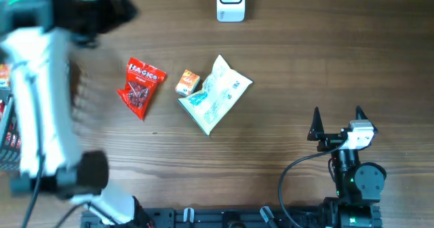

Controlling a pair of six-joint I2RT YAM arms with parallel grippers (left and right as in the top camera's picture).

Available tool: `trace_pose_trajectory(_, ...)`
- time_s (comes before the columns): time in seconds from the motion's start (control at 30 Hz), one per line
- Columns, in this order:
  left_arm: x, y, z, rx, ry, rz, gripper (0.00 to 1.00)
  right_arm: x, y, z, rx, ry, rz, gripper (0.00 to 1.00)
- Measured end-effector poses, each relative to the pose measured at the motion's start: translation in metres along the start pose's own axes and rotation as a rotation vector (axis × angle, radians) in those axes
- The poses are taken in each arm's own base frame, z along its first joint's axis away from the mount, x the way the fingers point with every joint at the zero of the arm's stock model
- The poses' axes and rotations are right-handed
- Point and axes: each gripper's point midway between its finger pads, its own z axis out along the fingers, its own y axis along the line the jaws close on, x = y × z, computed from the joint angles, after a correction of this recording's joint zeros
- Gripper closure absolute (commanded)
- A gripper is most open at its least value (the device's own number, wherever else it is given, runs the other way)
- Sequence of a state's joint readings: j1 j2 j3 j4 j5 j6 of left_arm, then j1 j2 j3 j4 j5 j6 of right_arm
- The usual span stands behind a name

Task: Scan the item barcode
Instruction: 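Return the left gripper into the basket toward the remaining items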

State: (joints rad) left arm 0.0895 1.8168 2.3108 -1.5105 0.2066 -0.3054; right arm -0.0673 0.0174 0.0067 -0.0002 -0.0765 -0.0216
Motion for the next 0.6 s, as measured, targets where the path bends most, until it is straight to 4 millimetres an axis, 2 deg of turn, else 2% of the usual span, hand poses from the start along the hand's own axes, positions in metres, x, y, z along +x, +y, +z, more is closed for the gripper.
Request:
trace_pose_trajectory(0.1, -0.029, 0.048, -0.057, -0.067, -0.199, -0.095, 0.0, 0.0, 0.0, 0.0, 0.0, 0.0, 0.0, 0.0)
trace_pose_trajectory(0.17, -0.044, 0.096, -0.097, -0.155, -0.333, -0.19, 0.0, 0.0, 0.0, 0.0, 0.0, 0.0, 0.0, 0.0)
trace_pose_trajectory(0.23, -0.051, 0.126, -0.113, -0.221, -0.392, -0.263, 0.0, 0.0, 0.0, 0.0, 0.0, 0.0, 0.0, 0.0)
trace_pose_trajectory(0.3, -0.054, 0.171, -0.126, -0.328, -0.436, -0.37, 0.0, 0.0, 0.0, 0.0, 0.0, 0.0, 0.0, 0.0)
trace_pose_trajectory(0.37, -0.052, 0.214, -0.136, -0.438, -0.455, -0.465, 0.0, 0.0, 0.0, 0.0, 0.0, 0.0, 0.0, 0.0)
trace_pose_trajectory(0.43, -0.049, 0.245, -0.138, -0.527, -0.448, -0.525, 0.0, 0.0, 0.0, 0.0, 0.0, 0.0, 0.0, 0.0)
trace_pose_trajectory(0.5, -0.046, 0.266, -0.132, -0.581, -0.42, -0.564, 0.0, 0.0, 0.0, 0.0, 0.0, 0.0, 0.0, 0.0)
trace_pose_trajectory(0.6, -0.044, 0.297, -0.113, -0.639, -0.358, -0.61, 0.0, 0.0, 0.0, 0.0, 0.0, 0.0, 0.0, 0.0)
